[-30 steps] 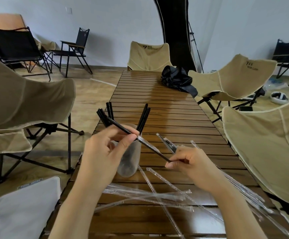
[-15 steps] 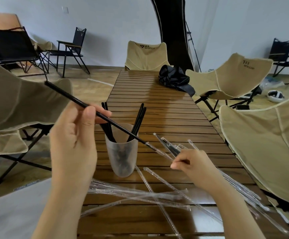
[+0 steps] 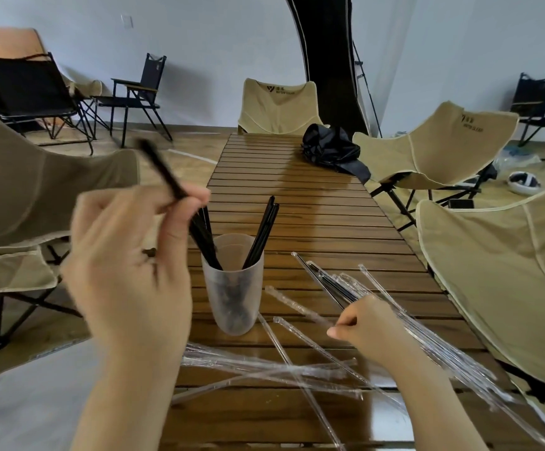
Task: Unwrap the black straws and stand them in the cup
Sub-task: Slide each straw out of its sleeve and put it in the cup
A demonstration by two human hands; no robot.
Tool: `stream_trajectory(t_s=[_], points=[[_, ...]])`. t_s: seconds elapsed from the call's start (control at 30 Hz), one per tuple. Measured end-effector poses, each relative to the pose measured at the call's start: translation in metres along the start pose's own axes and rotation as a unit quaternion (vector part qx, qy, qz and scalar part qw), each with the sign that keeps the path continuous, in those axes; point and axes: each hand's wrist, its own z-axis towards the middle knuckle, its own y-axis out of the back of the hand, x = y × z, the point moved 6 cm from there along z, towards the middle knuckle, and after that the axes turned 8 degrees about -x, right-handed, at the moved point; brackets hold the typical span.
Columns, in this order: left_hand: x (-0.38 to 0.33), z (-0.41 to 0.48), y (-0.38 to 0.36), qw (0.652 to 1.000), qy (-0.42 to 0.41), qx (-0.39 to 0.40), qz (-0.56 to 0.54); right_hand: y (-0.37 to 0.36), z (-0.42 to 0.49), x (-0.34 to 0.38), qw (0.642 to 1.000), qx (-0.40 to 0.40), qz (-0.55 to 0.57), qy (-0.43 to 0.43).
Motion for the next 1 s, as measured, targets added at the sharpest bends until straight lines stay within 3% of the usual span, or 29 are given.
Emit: stream_trajectory(t_s=[0.23, 0.4, 0.67, 0.77, 0.87, 1.0], points=[[0.021, -0.036, -0.04, 0.984, 0.033, 0.147, 0.091, 0.002, 0.001, -0.006, 0.999, -0.02, 0.027, -0.018], [0.042, -0.065, -0.061, 0.962, 0.087, 0.221, 0.132, 0.01, 0.005, -0.028, 0.992, -0.099, -0.001, -0.078], [0.045, -0.069, -0.06, 0.966, 0.125, 0.187, 0.129, 0.0, 0.0, -0.039, 0.983, -0.131, -0.069, -0.107], [0.033, -0.061, -0.055, 0.977, 0.134, 0.142, 0.082, -0.009, -0.003, -0.037, 0.981, -0.13, -0.087, -0.111], [0.012, -0.052, -0.053, 0.99, 0.092, 0.104, 0.022, -0.014, -0.005, -0.036, 0.98, -0.145, -0.084, -0.111], [-0.01, -0.059, -0.066, 0.984, 0.024, 0.175, -0.009, -0.016, -0.006, -0.036, 0.978, -0.144, -0.094, -0.118]])
